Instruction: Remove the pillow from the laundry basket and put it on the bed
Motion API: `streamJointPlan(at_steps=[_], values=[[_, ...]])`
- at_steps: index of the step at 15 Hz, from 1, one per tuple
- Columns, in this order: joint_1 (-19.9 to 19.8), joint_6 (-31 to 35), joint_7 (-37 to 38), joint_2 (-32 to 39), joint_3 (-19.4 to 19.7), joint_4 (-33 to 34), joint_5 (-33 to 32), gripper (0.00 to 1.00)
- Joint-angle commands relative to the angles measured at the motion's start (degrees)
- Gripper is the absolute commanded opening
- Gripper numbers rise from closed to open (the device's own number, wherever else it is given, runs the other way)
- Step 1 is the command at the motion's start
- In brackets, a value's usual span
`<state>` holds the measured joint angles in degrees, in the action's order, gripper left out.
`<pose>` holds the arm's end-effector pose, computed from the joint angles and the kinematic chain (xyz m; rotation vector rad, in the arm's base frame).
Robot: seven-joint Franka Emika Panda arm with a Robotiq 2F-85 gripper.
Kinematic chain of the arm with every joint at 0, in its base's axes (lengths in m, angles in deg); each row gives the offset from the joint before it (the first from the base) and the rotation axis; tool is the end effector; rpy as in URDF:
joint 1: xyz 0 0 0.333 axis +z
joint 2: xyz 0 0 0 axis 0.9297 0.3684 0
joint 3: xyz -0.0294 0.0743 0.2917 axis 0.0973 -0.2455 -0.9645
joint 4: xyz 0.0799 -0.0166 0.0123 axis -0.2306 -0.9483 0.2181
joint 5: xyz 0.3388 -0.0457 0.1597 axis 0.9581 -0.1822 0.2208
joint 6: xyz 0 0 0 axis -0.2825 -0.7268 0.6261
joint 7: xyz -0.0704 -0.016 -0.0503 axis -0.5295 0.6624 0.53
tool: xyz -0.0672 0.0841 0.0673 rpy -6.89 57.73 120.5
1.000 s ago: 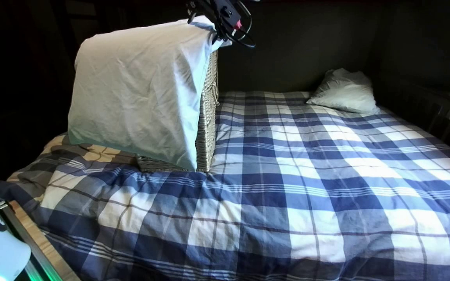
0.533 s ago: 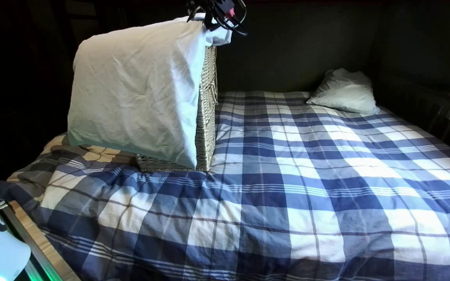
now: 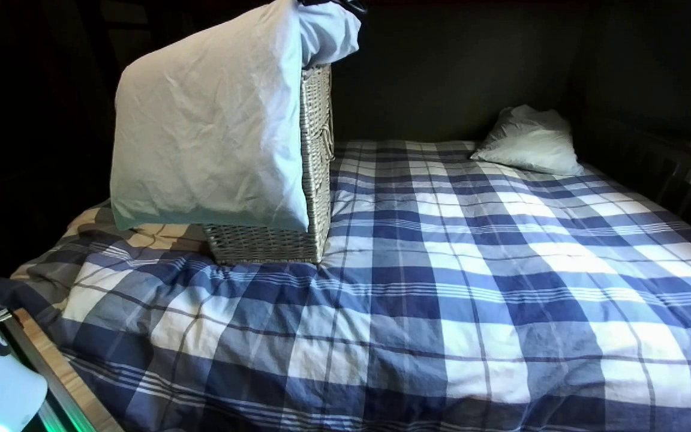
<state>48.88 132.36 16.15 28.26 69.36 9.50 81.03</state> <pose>0.5446 -0.1923 0.6083 -2.2354 -0.2283 -0.3443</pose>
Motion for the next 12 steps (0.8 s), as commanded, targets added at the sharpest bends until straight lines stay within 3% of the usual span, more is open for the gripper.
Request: streamJointPlan(at_steps=[1,8,12], values=[[-1.84,-5.03,4.16,-1.71,-0.64,2.06,5.67,0.02],[-4.87,-8.56,10.97,-5.01,1.98,6.47,15.60,0.02],[-8.09,-10.04,13.80,-6.14,5.38,6.93,20.95,0.02]])
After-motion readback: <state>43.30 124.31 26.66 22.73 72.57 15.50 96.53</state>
